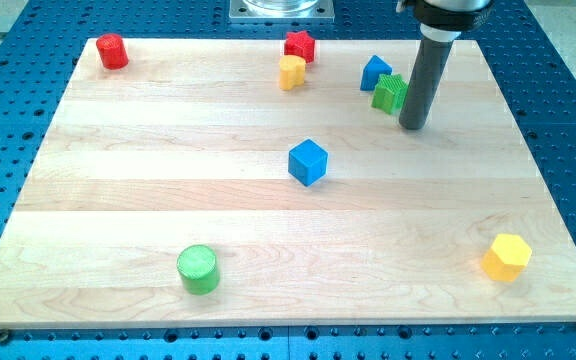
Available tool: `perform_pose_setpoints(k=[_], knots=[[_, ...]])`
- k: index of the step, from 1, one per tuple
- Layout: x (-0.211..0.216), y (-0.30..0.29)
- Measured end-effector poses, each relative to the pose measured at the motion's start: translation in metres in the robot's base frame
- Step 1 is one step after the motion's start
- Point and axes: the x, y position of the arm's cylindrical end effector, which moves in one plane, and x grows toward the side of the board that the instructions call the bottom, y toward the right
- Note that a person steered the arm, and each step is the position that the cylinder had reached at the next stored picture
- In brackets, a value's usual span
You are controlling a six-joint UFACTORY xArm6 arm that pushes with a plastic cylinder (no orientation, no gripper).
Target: Slide the green star right to the blue triangle
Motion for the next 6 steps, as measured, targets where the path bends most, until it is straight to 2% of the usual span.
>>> perform_pose_setpoints(k=[1, 2, 3, 4, 6], knots=[[-0.023, 0.009], [0.008, -0.009], [0.000, -0.063], [-0.044, 0.020], [-0.032, 0.037]])
